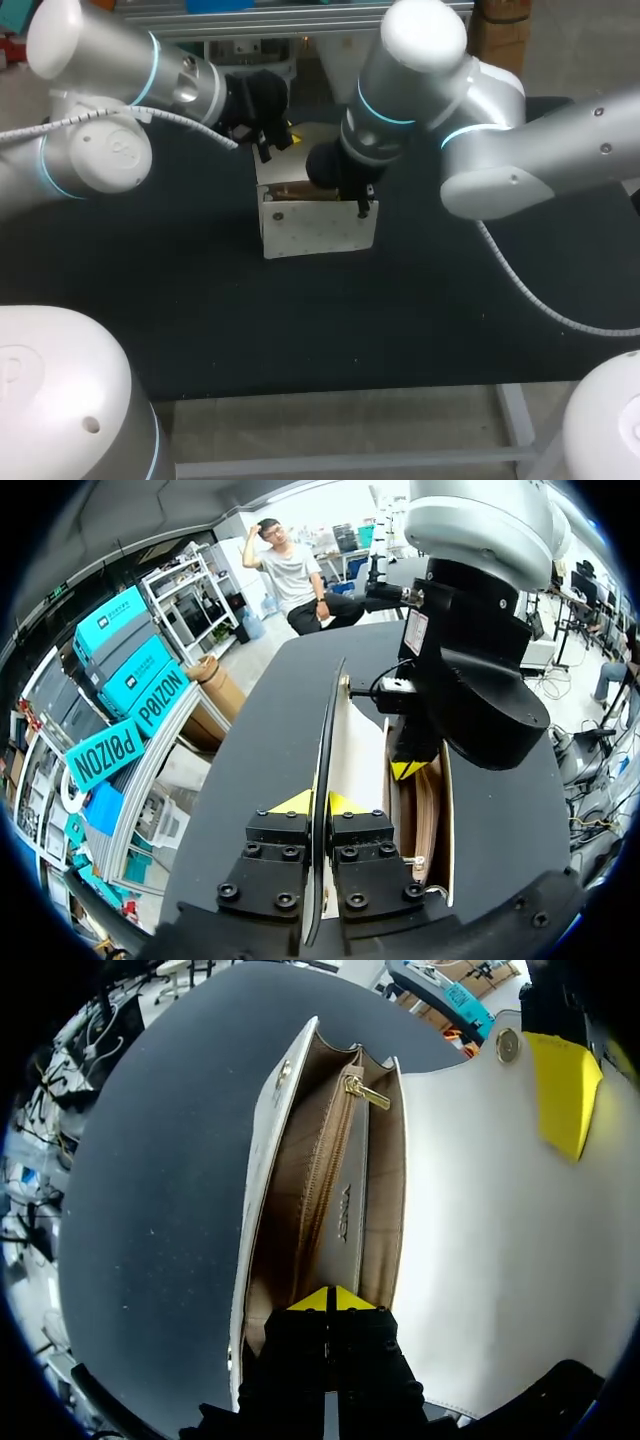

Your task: Pick up the bag, open it, inspect its contents, close it, and place it on the opposite side

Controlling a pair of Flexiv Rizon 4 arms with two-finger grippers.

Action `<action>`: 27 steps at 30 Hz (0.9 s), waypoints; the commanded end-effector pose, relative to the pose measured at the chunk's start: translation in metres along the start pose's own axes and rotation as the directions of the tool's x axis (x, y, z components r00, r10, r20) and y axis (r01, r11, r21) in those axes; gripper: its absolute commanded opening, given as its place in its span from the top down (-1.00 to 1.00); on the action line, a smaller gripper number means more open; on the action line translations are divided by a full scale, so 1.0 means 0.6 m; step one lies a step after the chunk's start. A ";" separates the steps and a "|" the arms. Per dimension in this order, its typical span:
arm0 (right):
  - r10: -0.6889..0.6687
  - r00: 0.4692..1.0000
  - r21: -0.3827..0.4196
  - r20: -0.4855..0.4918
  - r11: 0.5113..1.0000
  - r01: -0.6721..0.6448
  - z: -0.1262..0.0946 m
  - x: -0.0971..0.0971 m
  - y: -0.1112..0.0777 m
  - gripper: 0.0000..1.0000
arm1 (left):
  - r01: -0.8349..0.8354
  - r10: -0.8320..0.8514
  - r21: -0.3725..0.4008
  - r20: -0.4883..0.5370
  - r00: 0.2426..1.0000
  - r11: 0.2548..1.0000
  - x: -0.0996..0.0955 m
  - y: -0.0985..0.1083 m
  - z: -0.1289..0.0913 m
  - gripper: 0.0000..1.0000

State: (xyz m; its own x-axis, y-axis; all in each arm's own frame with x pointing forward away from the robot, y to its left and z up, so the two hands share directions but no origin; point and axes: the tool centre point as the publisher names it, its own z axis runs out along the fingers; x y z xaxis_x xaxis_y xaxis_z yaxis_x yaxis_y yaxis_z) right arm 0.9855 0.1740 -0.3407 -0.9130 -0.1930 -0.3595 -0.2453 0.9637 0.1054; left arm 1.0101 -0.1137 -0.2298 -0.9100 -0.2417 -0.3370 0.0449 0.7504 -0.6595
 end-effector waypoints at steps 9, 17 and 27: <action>-0.030 0.985 0.028 -0.169 0.999 0.035 0.022 -0.016 0.008 0.99 | -0.022 0.022 0.016 0.010 1.000 1.000 0.008 0.004 -0.012 1.00; -0.041 0.976 0.041 -0.214 0.998 0.051 0.026 -0.006 0.013 -0.33 | -0.045 0.045 0.031 0.016 0.999 0.998 0.007 0.005 -0.013 1.00; -0.025 0.969 0.040 -0.246 0.999 0.036 0.035 0.014 0.012 -1.00 | -0.068 0.067 0.075 0.014 0.998 0.995 -0.001 0.007 -0.005 1.00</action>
State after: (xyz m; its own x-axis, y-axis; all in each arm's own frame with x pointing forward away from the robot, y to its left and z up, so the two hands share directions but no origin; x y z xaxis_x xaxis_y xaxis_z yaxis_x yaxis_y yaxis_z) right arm 0.9820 0.1822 -0.3542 -0.9528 -0.2503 -0.1718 -0.2638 0.9627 0.0602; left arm 1.0083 -0.1092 -0.2287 -0.8991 -0.2015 -0.3885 0.1264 0.7303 -0.6713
